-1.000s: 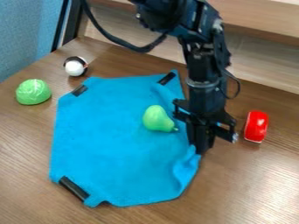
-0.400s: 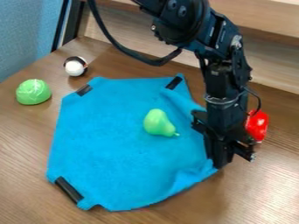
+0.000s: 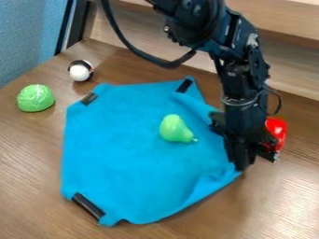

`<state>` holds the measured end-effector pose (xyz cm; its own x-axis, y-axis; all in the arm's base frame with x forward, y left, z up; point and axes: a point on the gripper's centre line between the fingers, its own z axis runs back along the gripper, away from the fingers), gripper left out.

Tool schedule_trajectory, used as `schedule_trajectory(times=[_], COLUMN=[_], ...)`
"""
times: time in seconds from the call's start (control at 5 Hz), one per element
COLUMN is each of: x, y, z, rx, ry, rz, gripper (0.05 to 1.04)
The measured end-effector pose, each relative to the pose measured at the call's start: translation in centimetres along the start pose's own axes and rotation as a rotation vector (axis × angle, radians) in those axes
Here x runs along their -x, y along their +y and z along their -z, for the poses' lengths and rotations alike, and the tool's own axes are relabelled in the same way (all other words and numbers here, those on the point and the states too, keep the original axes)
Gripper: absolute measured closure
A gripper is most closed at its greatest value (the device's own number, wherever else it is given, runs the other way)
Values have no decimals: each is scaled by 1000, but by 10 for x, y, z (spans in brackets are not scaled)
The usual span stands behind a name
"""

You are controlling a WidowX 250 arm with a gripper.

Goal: Unfold the blue cloth from top left

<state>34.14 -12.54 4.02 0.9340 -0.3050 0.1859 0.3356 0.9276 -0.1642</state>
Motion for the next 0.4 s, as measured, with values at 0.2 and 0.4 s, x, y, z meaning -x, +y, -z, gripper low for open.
schedule_trajectory(times=[0.2,0.4], x=[-3,-2], y=[3,2], z=[0,1], rx=[-28,-45], ry=[-2,3], rz=[-15,-25], gripper=[805,518])
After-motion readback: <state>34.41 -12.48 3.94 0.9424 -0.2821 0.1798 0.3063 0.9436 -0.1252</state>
